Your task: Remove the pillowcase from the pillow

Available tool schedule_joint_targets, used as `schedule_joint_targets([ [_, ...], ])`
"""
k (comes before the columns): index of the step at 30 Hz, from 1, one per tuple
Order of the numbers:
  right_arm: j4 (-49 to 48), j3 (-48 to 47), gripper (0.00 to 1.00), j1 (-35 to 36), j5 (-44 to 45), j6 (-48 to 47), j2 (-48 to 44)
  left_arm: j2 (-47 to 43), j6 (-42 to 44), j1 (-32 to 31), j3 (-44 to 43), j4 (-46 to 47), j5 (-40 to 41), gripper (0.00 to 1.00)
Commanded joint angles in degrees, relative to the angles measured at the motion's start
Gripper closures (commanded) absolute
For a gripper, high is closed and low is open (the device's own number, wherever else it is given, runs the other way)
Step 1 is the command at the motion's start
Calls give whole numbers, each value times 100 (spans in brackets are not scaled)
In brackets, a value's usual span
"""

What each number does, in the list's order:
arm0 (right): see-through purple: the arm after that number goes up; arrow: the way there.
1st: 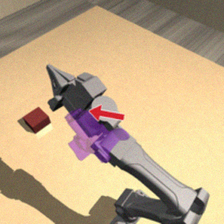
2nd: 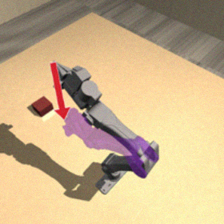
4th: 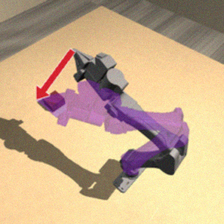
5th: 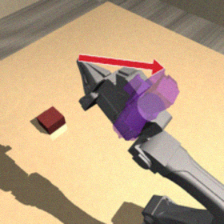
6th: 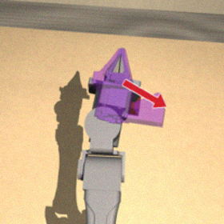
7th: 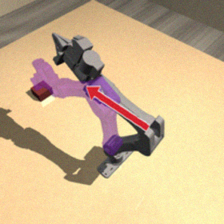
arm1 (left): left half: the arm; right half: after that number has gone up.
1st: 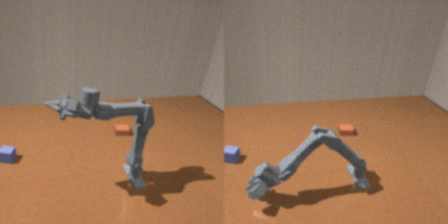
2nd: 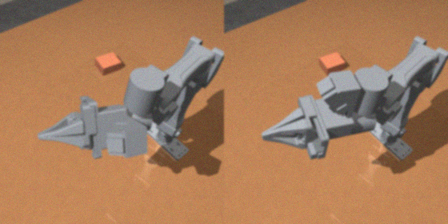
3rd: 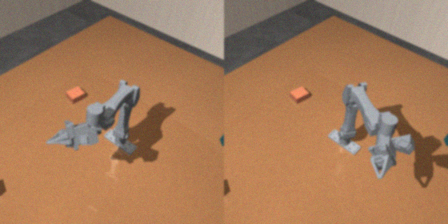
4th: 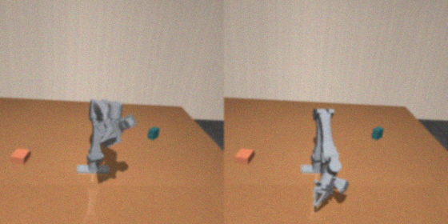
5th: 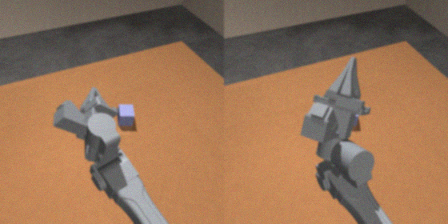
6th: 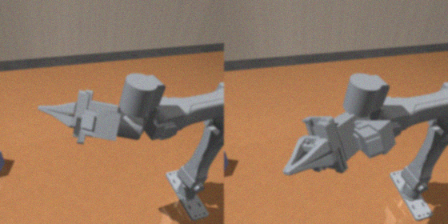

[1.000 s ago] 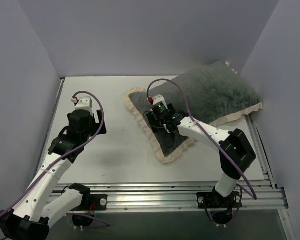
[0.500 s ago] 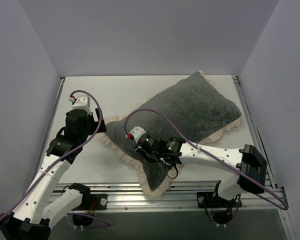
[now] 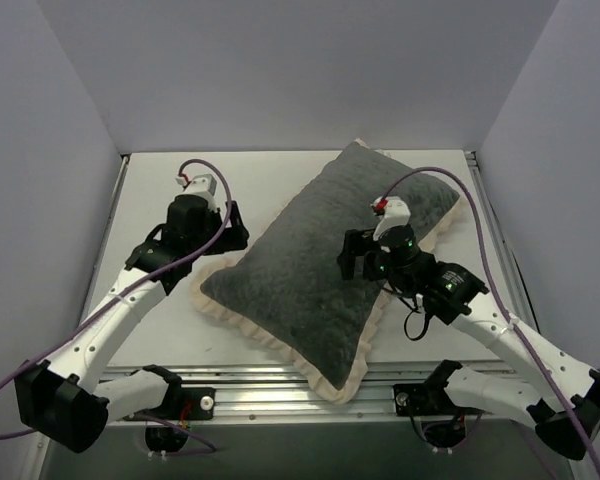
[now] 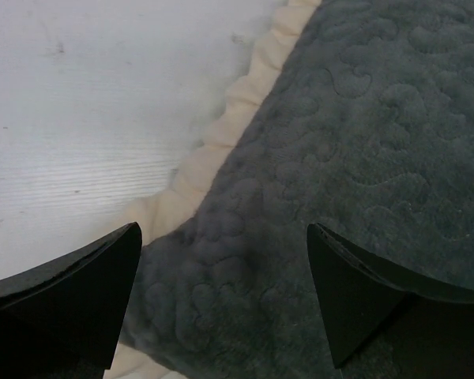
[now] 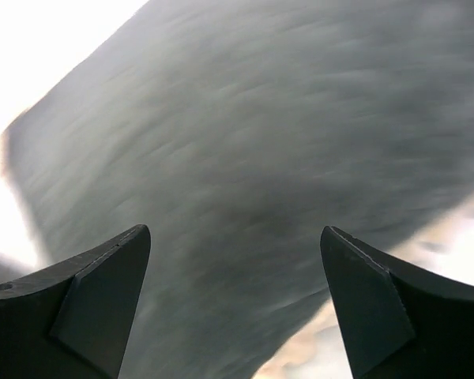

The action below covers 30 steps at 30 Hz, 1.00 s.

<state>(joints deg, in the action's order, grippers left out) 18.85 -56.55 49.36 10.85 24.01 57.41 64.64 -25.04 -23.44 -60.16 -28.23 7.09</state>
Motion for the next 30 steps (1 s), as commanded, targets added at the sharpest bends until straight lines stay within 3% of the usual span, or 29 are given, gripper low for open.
schedule_joint_targets([
  [1,-135,477,15,-1040,-231,192,-19,328,-580,-485,-93,511,-7,6],
  [2,-380,557,15,-1608,-485,166,59,408,-790,-564,47,581,-24,5],
  [5,-1099,820,14,-2306,-1488,86,498,628,-1212,-810,398,810,-313,5],
  [11,-2288,506,14,-2414,-2164,-186,1842,331,-1793,-1487,1128,819,-376,5],
  [15,-2500,-178,14,-2432,-2482,-327,2686,-328,-2005,-1830,1393,163,-157,5],
  [22,-2089,-742,6,-2764,-2421,-608,2688,-1603,-1584,-1857,770,-781,660,5],
  [27,-2026,-752,0,-3766,-3026,-363,2547,-1174,-776,-1734,-82,-720,1136,6],
  [30,-2131,-874,0,-4162,-3633,-301,2766,-630,-502,-1366,-408,-325,918,6],
])
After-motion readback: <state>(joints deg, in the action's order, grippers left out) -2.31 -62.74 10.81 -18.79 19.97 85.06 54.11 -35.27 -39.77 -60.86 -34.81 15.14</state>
